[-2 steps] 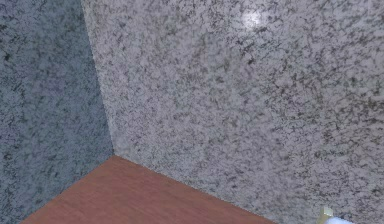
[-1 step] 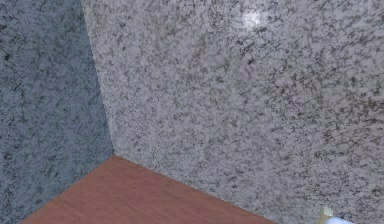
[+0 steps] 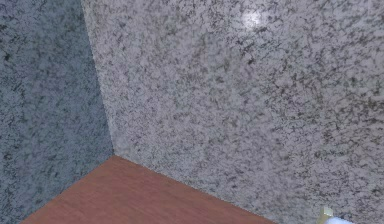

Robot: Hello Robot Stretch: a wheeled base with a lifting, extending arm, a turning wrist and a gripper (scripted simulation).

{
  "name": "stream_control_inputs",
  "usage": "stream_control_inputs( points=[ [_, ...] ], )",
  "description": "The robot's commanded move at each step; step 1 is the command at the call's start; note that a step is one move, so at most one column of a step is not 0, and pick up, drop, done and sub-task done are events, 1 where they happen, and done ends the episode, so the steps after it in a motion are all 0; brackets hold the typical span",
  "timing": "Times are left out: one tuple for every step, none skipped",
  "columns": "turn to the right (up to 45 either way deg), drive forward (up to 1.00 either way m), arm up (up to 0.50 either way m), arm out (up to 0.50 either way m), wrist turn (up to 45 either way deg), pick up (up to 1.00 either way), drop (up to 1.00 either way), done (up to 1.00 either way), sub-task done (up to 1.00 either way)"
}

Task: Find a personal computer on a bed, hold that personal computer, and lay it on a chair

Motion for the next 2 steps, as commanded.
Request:
stream_control_inputs(
  points=[
    [0.0, 0.00, 0.00, 0.00, 45.0, 0.00, 0.00, 0.00, 0.00],
    [0.0, 0.00, 0.00, 0.00, 18.0, 0.00, 0.00, 0.00, 0.00]
  ],
)
